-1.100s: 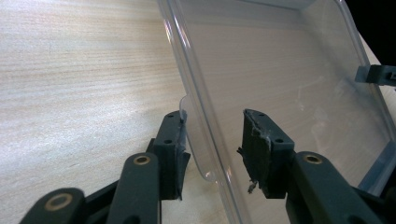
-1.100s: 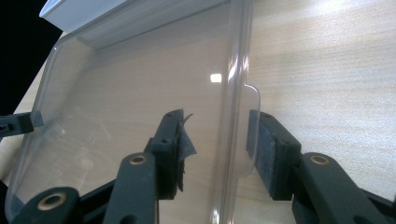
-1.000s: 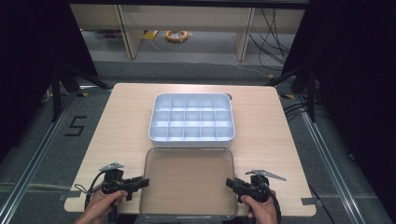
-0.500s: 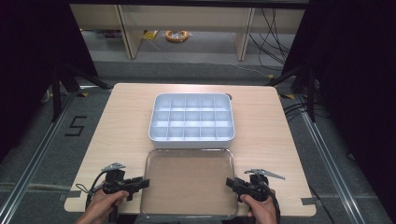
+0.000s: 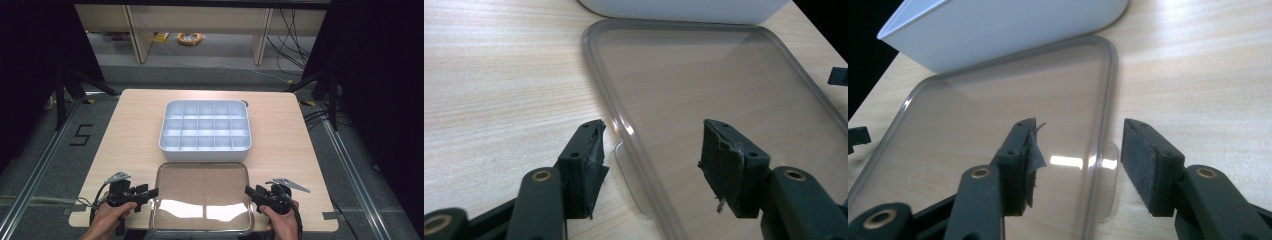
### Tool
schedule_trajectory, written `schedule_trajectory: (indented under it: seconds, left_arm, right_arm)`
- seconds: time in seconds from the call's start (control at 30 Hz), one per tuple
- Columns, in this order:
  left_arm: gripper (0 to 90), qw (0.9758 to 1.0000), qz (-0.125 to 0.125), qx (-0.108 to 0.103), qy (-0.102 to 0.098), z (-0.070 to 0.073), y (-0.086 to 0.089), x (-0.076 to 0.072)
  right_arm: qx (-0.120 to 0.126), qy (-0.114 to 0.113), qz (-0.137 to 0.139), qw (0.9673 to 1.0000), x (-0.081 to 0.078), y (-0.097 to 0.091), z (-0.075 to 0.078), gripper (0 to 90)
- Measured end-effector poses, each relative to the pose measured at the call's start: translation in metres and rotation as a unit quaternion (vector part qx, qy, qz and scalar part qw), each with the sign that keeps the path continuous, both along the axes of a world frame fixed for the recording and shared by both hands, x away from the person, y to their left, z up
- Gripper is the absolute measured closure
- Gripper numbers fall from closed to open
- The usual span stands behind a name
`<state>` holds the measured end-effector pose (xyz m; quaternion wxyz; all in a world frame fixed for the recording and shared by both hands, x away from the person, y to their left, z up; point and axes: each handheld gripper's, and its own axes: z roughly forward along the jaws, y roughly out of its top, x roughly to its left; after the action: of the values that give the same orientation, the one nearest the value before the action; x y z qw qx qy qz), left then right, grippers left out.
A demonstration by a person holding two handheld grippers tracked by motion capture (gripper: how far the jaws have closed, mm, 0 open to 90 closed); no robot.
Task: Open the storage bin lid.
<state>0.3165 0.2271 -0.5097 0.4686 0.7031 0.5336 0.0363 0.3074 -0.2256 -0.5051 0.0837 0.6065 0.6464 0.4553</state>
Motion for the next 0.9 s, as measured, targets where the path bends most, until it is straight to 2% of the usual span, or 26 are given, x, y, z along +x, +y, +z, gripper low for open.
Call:
schedule_trajectory:
  seconds: [0.03,0.07,0.1,0.2,0.27,0.3,0.33,0.37,0.4,0.43,0.5,0.53,0.57,0.6,0.63,0.67,0.7,0.73,0.8,0.83,0.87,0.9]
  left_arm:
    - [40.8,1.0,0.002,-0.001,-0.004,0.001,0.0,-0.001]
    - [40.3,1.0,0.002,-0.003,-0.008,0.002,0.0,-0.001]
    - [39.3,0.9998,-0.006,-0.004,-0.02,0.003,0.001,-0.001]
    - [36.5,0.9996,-0.009,-0.008,-0.025,0.004,0.002,-0.001]
    - [34.0,0.9995,-0.007,-0.014,-0.027,0.005,0.003,-0.001]
    - [31.8,0.9992,-0.009,-0.026,-0.029,0.005,0.002,-0.002]
    - [29.1,0.9989,-0.016,-0.034,-0.029,0.006,0.002,-0.002]
    - [26.6,0.9989,-0.016,-0.034,-0.029,0.006,0.002,-0.002]
    - [26.6,0.9985,-0.025,-0.041,-0.026,0.006,0.002,-0.002]
    - [23.3,0.998,-0.034,-0.041,-0.034,0.008,0.001,-0.004]
    - [19.7,0.9977,-0.039,-0.04,-0.038,0.009,0.0,-0.005]
    - [18.9,0.9975,-0.042,-0.041,-0.04,0.01,-0.001,-0.006]
    - [17.9,0.9976,-0.038,-0.038,-0.044,0.01,-0.002,-0.006]
    - [15.9,0.9976,-0.038,-0.038,-0.044,0.01,-0.002,-0.006]
    - [14.0,0.9979,-0.038,-0.031,-0.043,0.011,-0.002,-0.007]
    - [14.6,0.9977,-0.04,-0.031,-0.044,0.011,-0.001,-0.007]
    - [14.5,0.9977,-0.04,-0.033,-0.044,0.011,-0.002,-0.008]
    - [14.4,0.9972,-0.043,-0.038,-0.048,0.011,-0.002,-0.008]
    - [14.5,0.9967,-0.049,-0.043,-0.048,0.013,-0.003,-0.009]
    - [14.5,0.996,-0.053,-0.049,-0.052,0.013,-0.004,-0.009]
    - [14.5,0.996,-0.057,-0.046,-0.051,0.014,-0.004,-0.01]
    - [14.4,0.9958,-0.055,-0.05,-0.053,0.014,-0.006,-0.011]
  right_arm:
    - [0.016,0.015,-0.009,0.9997,-0.002,0.003,0.003,48.5]
    - [0.003,-0.004,-0.002,1.0,-0.001,0.001,0.004,47.3]
    - [-0.008,-0.011,-0.001,0.9999,-0.002,-0.001,0.006,46.4]
    - [-0.003,-0.016,-0.001,0.9999,-0.002,-0.001,0.008,44.5]
    - [0.004,-0.012,-0.008,0.9999,-0.003,0.0,0.008,42.7]
    - [0.021,0.0,-0.009,0.9997,-0.004,0.0,0.01,41.6]
    - [0.024,0.002,-0.008,0.9997,-0.004,0.0,0.01,41.0]
    - [0.019,-0.009,-0.011,0.9997,-0.003,0.0,0.008,40.3]
    - [0.019,-0.009,-0.011,0.9997,-0.003,0.0,0.008,40.3]
    - [0.007,-0.019,-0.002,0.9998,-0.002,-0.004,0.008,38.6]
    - [0.013,-0.015,-0.001,0.9998,-0.003,-0.004,0.009,37.4]
    - [0.031,-0.001,-0.008,0.9995,-0.004,-0.001,0.01,36.3]
    - [0.014,-0.022,0.001,0.9997,-0.002,-0.003,0.008,34.9]
    - [0.014,-0.022,0.001,0.9997,-0.002,-0.003,0.008,34.9]
    - [0.023,-0.01,-0.006,0.9997,-0.003,-0.001,0.009,31.0]
    - [0.01,-0.027,0.004,0.9996,-0.001,-0.003,0.008,30.2]
    - [0.022,-0.026,0.005,0.9994,-0.002,-0.003,0.01,29.7]
    - [0.02,-0.03,0.006,0.9993,-0.002,-0.002,0.01,28.8]
    - [0.033,-0.022,-0.005,0.9992,-0.004,0.001,0.012,27.2]
    - [0.026,-0.033,-0.002,0.9991,-0.003,0.001,0.012,26.9]
    - [0.036,-0.027,-0.001,0.999,-0.005,0.001,0.013,26.6]
    - [0.019,-0.041,0.01,0.9989,-0.003,-0.001,0.012,26.2]
